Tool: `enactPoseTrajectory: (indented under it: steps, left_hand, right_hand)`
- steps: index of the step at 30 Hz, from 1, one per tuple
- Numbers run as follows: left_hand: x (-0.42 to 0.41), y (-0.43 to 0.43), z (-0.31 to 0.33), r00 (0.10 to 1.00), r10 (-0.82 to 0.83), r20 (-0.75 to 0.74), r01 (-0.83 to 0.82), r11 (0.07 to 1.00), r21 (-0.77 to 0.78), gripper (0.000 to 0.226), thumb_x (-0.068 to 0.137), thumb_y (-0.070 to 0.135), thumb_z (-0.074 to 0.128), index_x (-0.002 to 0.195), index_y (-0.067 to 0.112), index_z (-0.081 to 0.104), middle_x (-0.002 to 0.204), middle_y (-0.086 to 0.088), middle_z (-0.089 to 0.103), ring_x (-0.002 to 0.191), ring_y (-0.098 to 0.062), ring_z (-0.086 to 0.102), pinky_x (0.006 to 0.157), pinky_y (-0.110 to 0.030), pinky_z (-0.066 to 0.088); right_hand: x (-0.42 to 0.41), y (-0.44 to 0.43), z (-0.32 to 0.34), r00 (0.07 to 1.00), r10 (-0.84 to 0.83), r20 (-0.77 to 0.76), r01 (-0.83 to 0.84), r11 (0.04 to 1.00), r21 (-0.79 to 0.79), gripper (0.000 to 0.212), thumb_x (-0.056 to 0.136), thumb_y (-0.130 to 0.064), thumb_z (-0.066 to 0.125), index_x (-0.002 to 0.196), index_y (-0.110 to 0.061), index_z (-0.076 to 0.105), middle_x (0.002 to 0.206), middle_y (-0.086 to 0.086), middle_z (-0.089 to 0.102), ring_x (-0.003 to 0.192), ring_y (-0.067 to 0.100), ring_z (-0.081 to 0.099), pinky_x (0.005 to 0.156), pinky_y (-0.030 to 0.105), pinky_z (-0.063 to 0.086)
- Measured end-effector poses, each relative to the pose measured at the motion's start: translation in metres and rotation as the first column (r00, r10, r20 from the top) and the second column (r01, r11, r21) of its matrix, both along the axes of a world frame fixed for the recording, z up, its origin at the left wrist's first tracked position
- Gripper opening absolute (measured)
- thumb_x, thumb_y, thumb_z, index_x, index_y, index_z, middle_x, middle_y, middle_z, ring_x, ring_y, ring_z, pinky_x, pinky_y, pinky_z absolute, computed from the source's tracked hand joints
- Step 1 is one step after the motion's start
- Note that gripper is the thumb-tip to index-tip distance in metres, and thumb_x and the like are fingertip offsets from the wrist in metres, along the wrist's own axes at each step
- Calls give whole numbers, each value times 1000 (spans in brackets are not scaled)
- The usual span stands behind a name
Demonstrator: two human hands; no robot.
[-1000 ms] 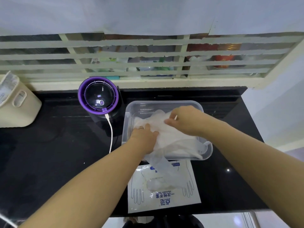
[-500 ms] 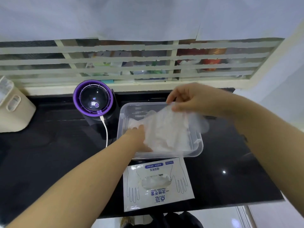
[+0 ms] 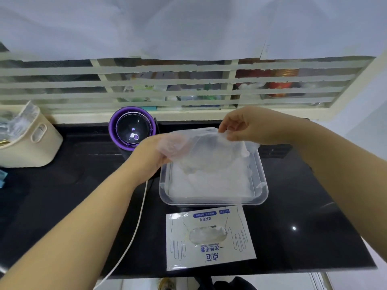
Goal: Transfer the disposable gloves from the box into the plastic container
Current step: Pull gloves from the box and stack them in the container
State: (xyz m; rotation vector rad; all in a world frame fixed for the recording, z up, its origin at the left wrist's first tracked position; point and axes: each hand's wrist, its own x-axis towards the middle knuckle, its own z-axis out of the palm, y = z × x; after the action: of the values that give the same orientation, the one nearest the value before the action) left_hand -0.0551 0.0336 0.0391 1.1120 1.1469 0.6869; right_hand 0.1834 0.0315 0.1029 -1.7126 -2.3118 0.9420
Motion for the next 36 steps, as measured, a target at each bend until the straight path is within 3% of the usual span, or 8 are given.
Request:
enactPoseTrajectory:
  steps: [5,12,16,19,25,30,32,36]
  left_hand:
    - [-10,6,7,880,112,461,66,933,-353,75,84,60,43,119,-2,66,120,-17,66,105,-27,66,82,-31,58]
    - [13,4,22,869,51,493,108,951,-288,34,101,11,39,130,9,57,121,-14,64,106,-25,65,93,-43,53]
    - [14,0,26,851,148,504,-7,963,-270,29,101,13,41,121,14,63,107,-12,71,87,-23,71,68,-34,60]
    - [12,-1,25,854,202,480,-79,961,-265,33,102,14,41,131,15,57,110,-12,71,90,-25,71,69,-36,60]
    - [15,-5,25,830,227,510,-104,961,-258,34,101,15,42,133,16,55,110,-14,71,91,-27,70,78,-41,59]
    - [16,-9,27,848,144,511,-45,979,-200,34,101,13,42,132,13,54,104,-12,72,87,-23,71,71,-35,60]
    - [12,-8,25,873,73,481,1,988,-152,36,102,11,38,133,17,55,112,-9,70,96,-23,69,79,-35,59]
    - [2,-9,9,988,33,150,-13,991,-132,42,103,7,36,125,34,58,111,2,68,90,-14,69,70,-29,59]
  right_hand:
    - [-7,1,6,998,31,56,-33,999,37,13,93,-22,58,102,-29,65,91,-11,65,83,9,61,78,20,51]
    - [-4,-2,22,986,-147,-81,166,932,322,39,91,-30,60,129,-30,52,123,-13,51,108,4,47,88,22,37]
    - [4,-9,8,535,-556,-636,717,697,-7,45,87,-47,60,124,-23,51,116,-5,55,99,9,55,82,26,49]
    - [-4,-25,-26,87,-761,-643,661,527,-535,58,86,-52,58,126,-10,49,96,4,56,82,15,54,74,29,52]
    - [-39,-46,-78,62,-908,-415,75,419,-905,108,61,-75,62,144,-13,32,116,20,64,104,34,61,85,46,51]
    - [-46,-36,-67,-185,-752,-633,26,640,-768,46,91,-36,56,130,-12,51,118,10,65,97,23,66,75,35,56]
    - [-35,-30,-61,-130,-640,-758,297,704,-645,47,91,-15,59,135,-14,44,116,10,62,92,19,65,73,31,55]
    - [-10,-30,-64,576,-518,-632,609,788,-90,39,89,-16,63,127,-19,54,67,-3,58,50,2,51,55,16,47]
